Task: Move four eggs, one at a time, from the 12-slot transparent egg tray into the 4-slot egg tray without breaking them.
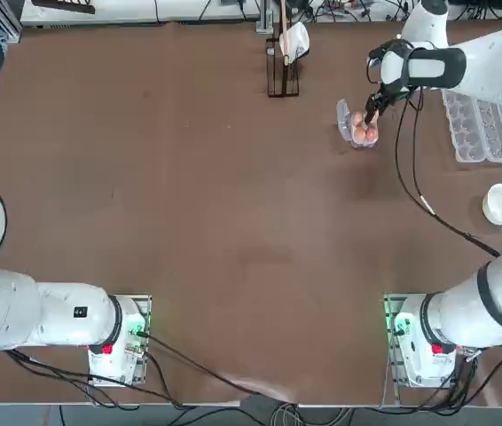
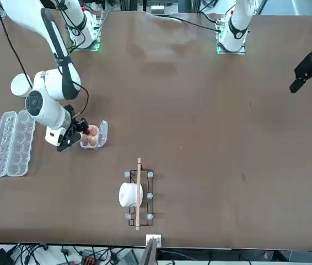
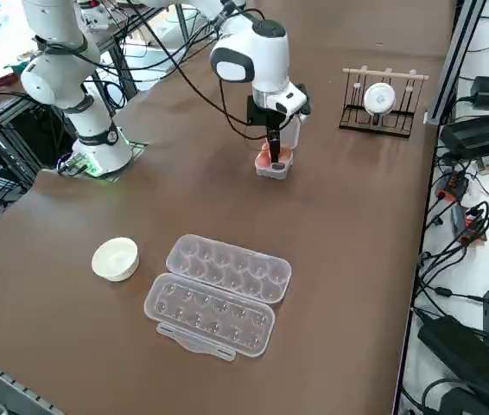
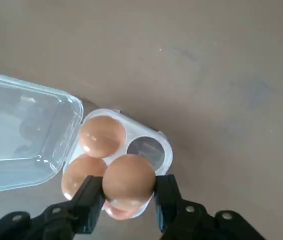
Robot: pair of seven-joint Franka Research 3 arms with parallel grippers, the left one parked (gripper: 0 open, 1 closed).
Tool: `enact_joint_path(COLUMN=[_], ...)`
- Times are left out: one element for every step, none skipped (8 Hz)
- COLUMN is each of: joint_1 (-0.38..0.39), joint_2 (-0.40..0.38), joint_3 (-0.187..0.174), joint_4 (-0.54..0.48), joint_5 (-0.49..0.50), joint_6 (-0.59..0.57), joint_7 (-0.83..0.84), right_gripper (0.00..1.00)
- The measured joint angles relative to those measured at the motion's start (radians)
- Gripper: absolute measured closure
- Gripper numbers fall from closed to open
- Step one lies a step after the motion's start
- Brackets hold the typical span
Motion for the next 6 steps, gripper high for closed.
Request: enact_joint_path(joint_1=[0.0, 0.0, 0.0, -0.001, -0.001, -0.001], joint_2=[0.001, 0.003, 0.006, 0.009, 0.01, 0.01], joint_3=[-0.001, -0.002, -0.003, -0.003, -0.003, -0.003], joint_4=[-0.001, -0.001, -0.001, -0.001, -0.001, 0.0], joint_5=[0.0, 0.0, 0.0, 0.0, 0.0, 0.0], joint_6=[0.0, 0.0, 0.0, 0.0, 0.001, 0.002], joint_7=[0.0, 0.0, 0.0, 0.0, 0.0, 0.0], right_gripper=[0.42, 0.42, 0.4, 0.25, 0.08, 0.0])
